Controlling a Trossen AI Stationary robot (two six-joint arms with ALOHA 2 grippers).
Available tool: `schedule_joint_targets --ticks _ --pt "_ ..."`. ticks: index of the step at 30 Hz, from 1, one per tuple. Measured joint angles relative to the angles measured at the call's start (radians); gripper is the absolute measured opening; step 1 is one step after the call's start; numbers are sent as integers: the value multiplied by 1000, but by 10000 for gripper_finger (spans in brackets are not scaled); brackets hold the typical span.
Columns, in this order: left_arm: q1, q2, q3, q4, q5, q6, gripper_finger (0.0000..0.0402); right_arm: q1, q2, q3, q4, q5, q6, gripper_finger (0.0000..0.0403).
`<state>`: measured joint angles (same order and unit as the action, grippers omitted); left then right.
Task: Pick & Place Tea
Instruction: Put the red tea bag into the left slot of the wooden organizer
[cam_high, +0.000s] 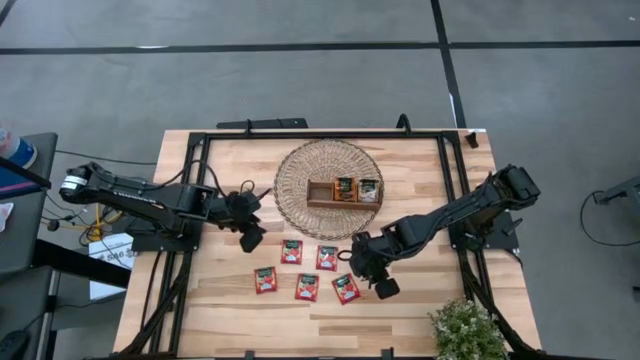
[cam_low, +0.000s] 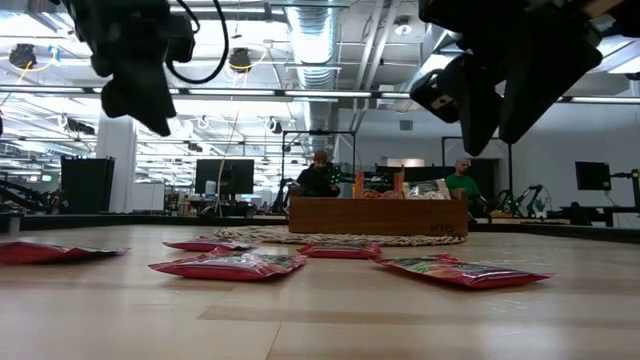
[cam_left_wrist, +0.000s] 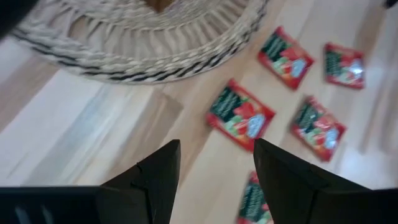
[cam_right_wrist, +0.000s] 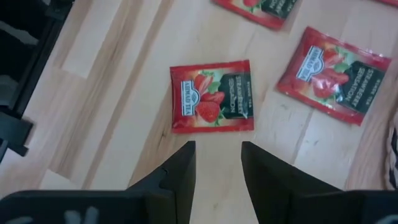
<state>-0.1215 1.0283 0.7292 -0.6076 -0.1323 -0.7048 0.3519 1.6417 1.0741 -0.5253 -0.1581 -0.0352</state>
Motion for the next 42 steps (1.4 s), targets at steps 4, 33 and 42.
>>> schedule_joint_targets --ticks 4,33,42 --pt "0 0 0 -24 -26 4 195 -8 0 0 12 -1 -3 123" --pt "0 1 0 -30 -46 16 195 -54 317 197 -41 -29 -26 196" --pt "0 0 0 -40 -36 25 195 -48 370 220 -133 -27 -25 211"
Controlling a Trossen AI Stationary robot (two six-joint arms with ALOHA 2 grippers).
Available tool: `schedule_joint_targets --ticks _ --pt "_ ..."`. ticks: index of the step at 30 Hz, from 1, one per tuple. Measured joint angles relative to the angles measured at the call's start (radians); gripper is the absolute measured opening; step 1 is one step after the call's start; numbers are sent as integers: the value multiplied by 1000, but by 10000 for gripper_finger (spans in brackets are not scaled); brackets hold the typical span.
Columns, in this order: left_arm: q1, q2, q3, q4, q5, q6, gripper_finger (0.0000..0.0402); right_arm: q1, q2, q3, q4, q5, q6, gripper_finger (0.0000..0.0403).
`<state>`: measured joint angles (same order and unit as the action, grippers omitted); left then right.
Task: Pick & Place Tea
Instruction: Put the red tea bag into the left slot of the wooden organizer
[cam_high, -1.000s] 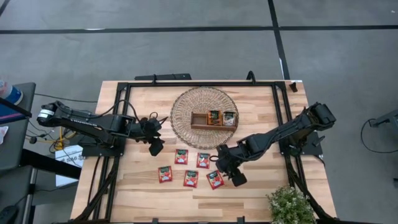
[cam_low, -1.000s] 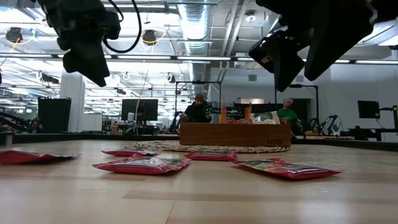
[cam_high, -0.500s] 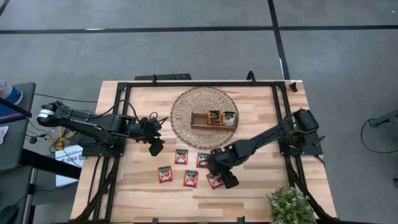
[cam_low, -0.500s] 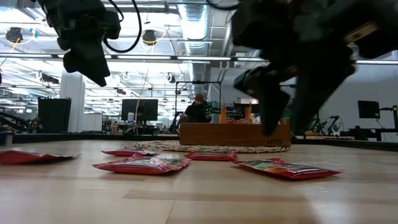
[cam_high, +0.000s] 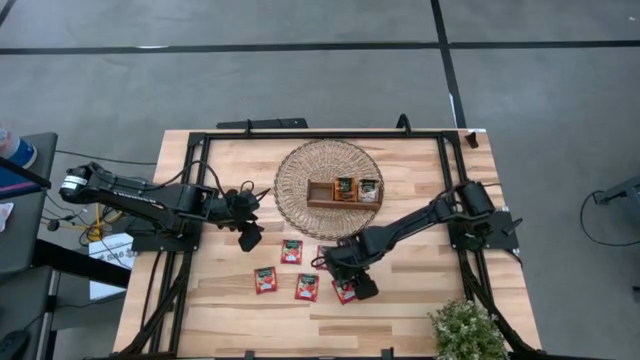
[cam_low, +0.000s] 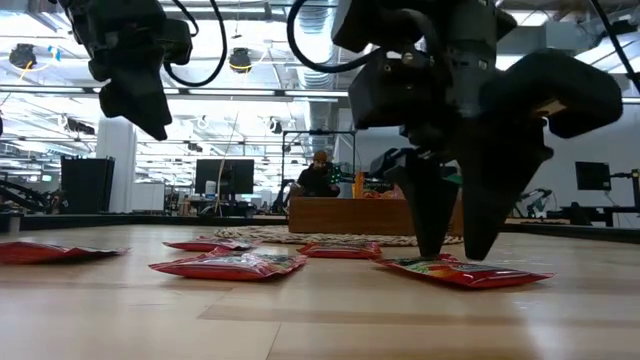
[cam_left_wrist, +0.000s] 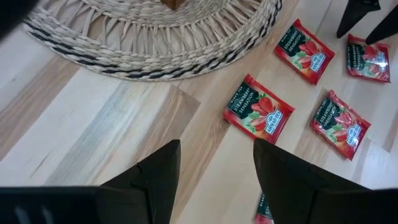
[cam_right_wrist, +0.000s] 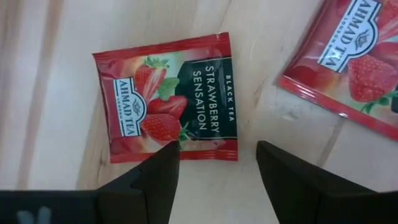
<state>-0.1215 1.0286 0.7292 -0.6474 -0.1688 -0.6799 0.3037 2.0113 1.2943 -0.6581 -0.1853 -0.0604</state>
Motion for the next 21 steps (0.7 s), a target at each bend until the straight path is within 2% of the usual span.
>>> schedule_joint_targets --ticks 6,12,21 --pt "0 0 0 -3 0 18 195 34 1 -2 13 112 7 203" --pt "0 0 0 -3 0 18 195 69 3 -6 55 177 14 182" --pt "0 0 0 -2 1 13 195 72 5 -5 69 189 95 135"
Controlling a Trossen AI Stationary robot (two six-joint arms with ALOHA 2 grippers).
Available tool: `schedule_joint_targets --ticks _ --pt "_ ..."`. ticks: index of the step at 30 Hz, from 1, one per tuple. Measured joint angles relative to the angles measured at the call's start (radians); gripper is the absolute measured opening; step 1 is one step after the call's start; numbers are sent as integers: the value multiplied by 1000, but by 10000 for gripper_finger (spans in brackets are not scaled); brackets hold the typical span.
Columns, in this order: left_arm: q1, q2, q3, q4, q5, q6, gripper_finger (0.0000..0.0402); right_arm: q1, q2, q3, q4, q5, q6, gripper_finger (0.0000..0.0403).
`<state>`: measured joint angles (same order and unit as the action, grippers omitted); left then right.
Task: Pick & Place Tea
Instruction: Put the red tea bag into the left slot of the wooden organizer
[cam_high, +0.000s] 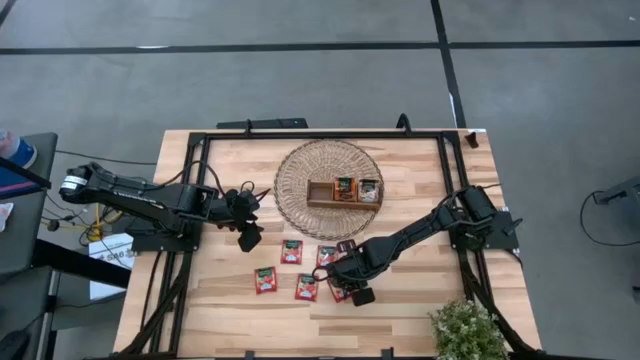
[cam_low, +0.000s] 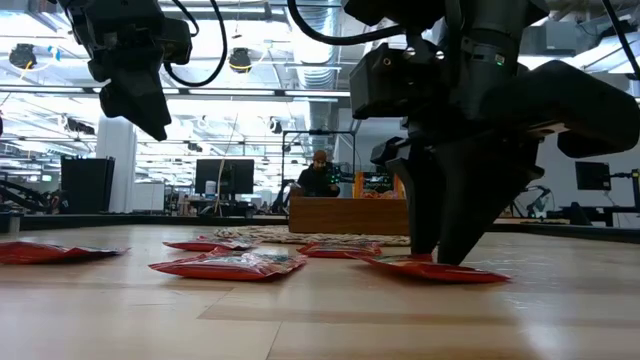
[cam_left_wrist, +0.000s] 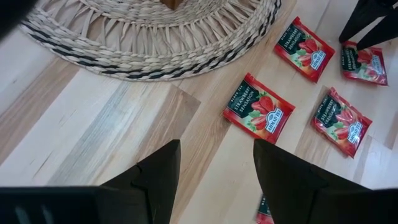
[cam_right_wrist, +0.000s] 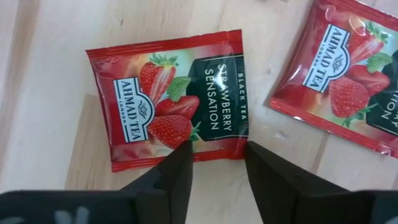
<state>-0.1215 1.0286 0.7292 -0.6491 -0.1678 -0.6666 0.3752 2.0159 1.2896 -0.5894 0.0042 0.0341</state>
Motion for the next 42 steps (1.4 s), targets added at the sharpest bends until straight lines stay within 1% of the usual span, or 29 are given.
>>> schedule_joint_targets --ticks 11,19,27,32,35,36,42 --pt "0 0 0 0 2 -23 195 0 1 0 -21 2 46 71" --pt "0 0 0 0 15 -30 195 0 1 -1 -34 -4 72 6" --pt "0 0 0 0 26 -31 195 0 1 0 -40 -8 99 1" --pt "0 0 0 0 26 -31 195 0 -12 -2 -92 -17 106 1" --pt "0 0 0 7 26 -31 195 1 -39 -10 -142 -21 114 0" --pt "0 0 0 12 26 -31 195 1 -47 -10 -132 -21 123 0" --pt "0 -1 0 55 28 -35 195 3 -155 -6 -182 17 167 0"
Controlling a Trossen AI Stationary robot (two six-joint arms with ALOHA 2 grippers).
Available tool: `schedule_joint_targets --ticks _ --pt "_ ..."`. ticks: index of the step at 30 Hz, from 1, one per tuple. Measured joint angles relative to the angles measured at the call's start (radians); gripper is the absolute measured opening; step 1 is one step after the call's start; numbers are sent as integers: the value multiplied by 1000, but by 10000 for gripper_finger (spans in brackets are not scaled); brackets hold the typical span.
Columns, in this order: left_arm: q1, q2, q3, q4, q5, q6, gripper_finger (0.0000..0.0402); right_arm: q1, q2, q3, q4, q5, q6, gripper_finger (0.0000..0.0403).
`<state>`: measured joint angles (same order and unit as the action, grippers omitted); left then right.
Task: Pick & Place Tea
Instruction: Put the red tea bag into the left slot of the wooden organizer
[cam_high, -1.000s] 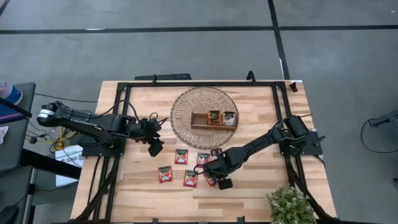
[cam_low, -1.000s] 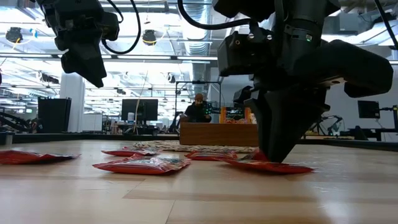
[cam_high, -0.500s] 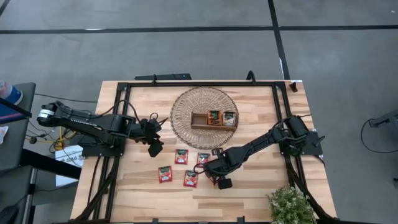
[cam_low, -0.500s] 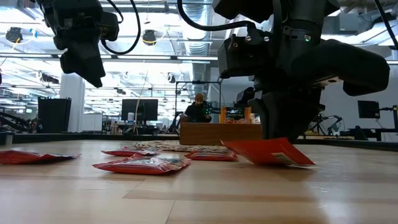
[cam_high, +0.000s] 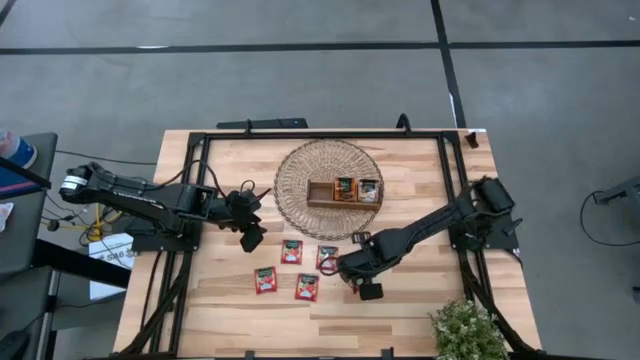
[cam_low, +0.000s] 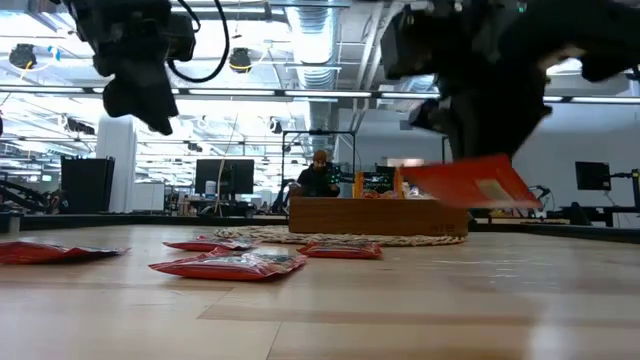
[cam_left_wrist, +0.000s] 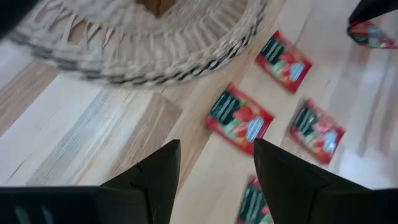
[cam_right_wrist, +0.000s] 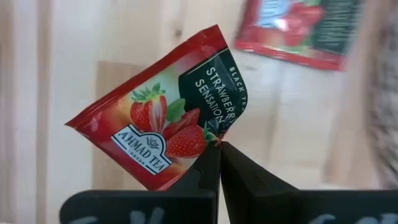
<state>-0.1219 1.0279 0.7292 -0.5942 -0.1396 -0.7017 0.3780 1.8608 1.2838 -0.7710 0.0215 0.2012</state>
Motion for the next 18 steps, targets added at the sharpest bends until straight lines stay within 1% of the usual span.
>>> schedule_joint_targets --ticks 2,5,8,11,13,16,18 --pt "0 0 0 25 0 -5 195 4 -38 0 -3 39 16 0" --pt "0 0 0 93 0 -6 195 9 -99 1 -17 137 43 0" --pt "0 0 0 194 0 -7 195 17 -146 1 -26 306 62 0" --pt "0 0 0 342 -1 -32 195 11 -179 2 -23 504 71 0" --pt "0 0 0 466 -2 -52 195 0 -186 2 -15 610 71 0" --pt "0 0 0 634 -14 -55 195 -24 -187 2 5 744 71 0" --pt "0 0 1 720 -44 -55 195 -42 -187 7 33 806 62 0"
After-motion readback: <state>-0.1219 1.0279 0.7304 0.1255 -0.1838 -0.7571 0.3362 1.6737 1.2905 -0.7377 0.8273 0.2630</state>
